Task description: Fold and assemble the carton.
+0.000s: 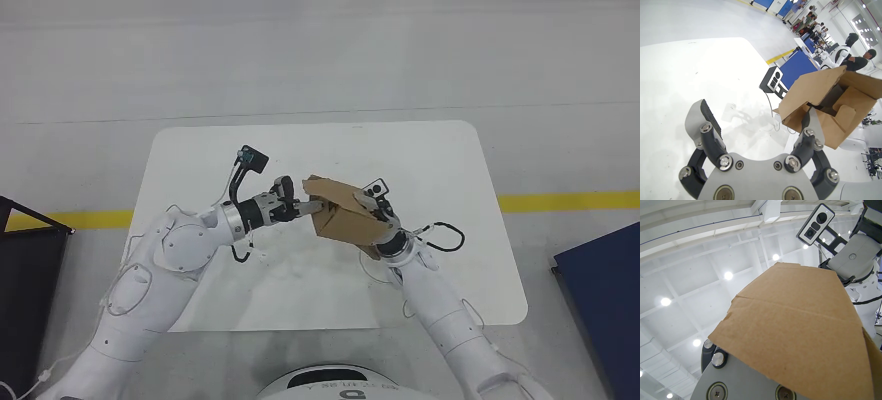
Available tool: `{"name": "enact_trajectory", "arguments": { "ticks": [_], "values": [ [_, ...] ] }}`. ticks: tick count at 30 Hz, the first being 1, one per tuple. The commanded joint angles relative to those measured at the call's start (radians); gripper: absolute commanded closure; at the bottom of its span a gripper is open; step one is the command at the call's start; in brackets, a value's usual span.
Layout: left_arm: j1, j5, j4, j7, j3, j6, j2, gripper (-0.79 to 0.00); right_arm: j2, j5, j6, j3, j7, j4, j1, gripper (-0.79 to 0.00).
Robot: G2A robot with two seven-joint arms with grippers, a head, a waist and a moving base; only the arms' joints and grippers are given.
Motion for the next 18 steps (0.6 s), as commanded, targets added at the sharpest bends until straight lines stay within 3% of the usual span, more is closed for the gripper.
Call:
{"name": "enact_trajectory", "arguments": {
  "ticks": [1, 7, 18],
  "values": [
    [0.005, -0.017, -0.006, 0.016, -0.007, -0.016, 0.000, -0.785, 0.000, 0.001, -0.001, 0.001, -0.001, 0.000, -0.001, 0.000],
    [0.034, -0.054, -0.024, 0.043, -0.055, -0.054, 0.006, -0.785, 0.000, 0.002, -0.010, 0.008, -0.005, 0.004, 0.001, 0.000],
    [0.061, -0.024, -0.094, 0.031, -0.092, -0.037, 0.012, -0.785, -0.002, -0.025, -0.032, 0.007, -0.019, 0.021, 0.014, 0.000]
  ]
}}
